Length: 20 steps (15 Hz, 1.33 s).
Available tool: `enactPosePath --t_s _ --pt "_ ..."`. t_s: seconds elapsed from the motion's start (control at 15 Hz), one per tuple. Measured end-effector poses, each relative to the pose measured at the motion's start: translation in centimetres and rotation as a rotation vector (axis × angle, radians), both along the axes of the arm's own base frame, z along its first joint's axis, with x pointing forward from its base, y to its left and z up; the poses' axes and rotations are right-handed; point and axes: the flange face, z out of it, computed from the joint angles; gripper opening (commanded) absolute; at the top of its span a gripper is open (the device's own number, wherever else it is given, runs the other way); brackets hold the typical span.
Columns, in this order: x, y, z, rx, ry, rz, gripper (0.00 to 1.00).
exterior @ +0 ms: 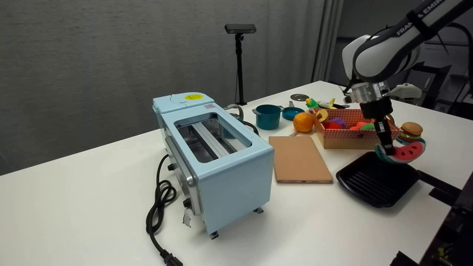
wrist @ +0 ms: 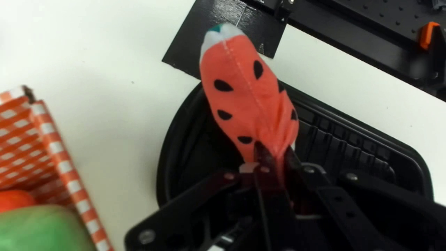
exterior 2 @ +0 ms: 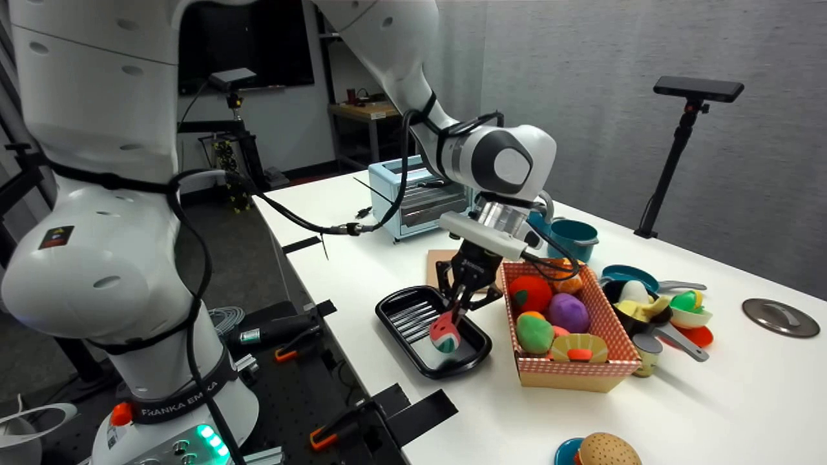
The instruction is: Put the object in the black tray into the brown box
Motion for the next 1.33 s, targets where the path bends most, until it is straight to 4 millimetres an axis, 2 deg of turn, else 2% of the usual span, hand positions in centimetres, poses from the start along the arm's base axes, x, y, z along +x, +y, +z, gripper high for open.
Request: enactPosePath --t_s 0.47,0.73,1.07,1.2,1.33 --pt "1.1 -1.1 13.1 -0.045 -0.333 -0.015 0.03" --pt "1.9 -3.4 18.8 -0.044 -0.498 -0.084 0.03" --pt "3.6 -7.1 23.6 -0.009 -0.633 -0.211 0.03" --pt "4.5 -8.1 24.4 -0.003 -0.657 -0.240 0.03" --pt "5.5 -8.8 24.3 -0.006 -0.662 -0.251 0.03"
